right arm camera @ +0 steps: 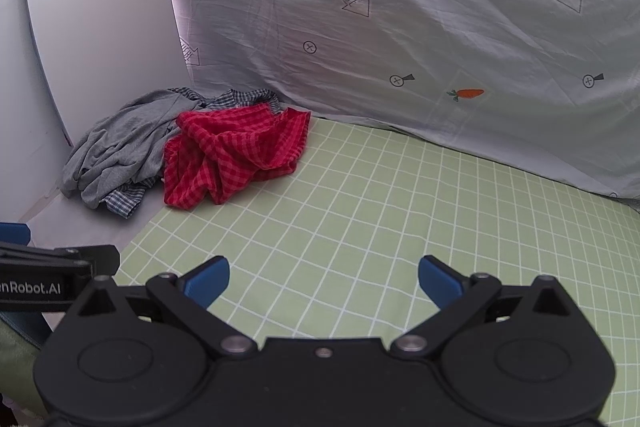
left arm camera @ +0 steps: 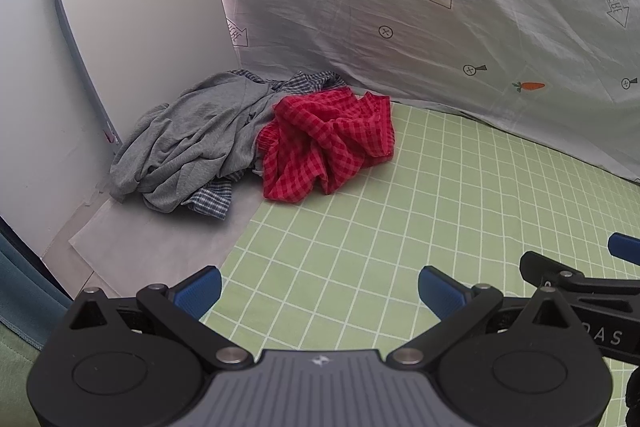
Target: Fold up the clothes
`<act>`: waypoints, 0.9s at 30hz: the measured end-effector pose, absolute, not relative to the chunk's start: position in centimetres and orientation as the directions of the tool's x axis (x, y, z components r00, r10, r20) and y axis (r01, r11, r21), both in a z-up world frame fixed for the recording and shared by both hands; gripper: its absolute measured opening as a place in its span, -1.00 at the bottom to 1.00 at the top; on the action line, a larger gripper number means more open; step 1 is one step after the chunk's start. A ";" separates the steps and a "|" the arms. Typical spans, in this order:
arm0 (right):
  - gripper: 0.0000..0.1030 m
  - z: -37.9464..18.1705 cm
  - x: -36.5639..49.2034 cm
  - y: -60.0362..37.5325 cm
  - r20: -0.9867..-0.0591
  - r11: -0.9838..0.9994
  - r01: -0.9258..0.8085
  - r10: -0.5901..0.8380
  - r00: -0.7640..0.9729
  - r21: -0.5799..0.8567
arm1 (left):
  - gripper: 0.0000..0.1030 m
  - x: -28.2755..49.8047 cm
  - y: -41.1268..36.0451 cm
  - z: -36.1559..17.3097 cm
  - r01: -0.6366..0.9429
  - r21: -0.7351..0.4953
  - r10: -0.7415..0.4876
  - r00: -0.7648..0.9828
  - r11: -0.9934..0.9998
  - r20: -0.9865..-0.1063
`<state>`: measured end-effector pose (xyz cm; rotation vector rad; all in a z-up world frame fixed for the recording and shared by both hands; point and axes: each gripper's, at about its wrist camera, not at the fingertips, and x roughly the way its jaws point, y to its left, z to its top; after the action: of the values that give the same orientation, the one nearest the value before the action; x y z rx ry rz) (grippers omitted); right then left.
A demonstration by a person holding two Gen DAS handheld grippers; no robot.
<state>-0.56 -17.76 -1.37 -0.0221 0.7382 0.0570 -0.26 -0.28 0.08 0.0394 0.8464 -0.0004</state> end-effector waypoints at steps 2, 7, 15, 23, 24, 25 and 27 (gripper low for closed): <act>0.98 -1.4 -0.5 -17.8 -0.675 0.998 -0.059 0.044 0.737 0.000 | 1.00 -0.2 -0.3 0.0 0.018 0.035 0.014 0.662 0.999 -0.749; 0.98 -1.4 -0.3 -17.8 -0.678 0.998 -0.058 0.042 0.734 -0.001 | 1.00 0.0 -0.4 -0.1 0.017 0.035 0.015 0.658 0.999 -0.753; 0.98 -1.7 0.0 -18.0 -0.689 0.999 -0.053 0.036 0.724 -0.003 | 1.00 0.6 -0.5 -0.6 0.022 0.032 0.011 0.642 0.999 -0.767; 0.98 -2.4 1.2 -18.3 -0.713 0.999 -0.035 0.018 0.700 -0.009 | 1.00 2.3 -1.1 -1.5 0.037 0.022 -0.005 0.613 0.999 -0.790; 0.98 -2.5 1.4 -18.3 -0.716 0.999 -0.032 0.015 0.698 -0.010 | 1.00 2.7 -1.1 -1.5 0.040 0.023 -0.007 0.611 0.999 -0.792; 0.98 -2.6 1.6 -18.4 -0.718 0.999 -0.031 0.013 0.695 -0.012 | 1.00 3.1 -1.2 -1.6 0.042 0.023 -0.008 0.609 0.999 -0.793; 0.98 -2.8 2.2 -18.4 -0.723 0.999 -0.028 0.007 0.690 -0.018 | 1.00 3.8 -1.4 -1.8 0.046 0.022 -0.010 0.604 0.999 -0.797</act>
<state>2.24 -18.44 -2.84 -0.0281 0.8084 0.0197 3.84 -1.35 -1.77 0.0418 0.9217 -0.0329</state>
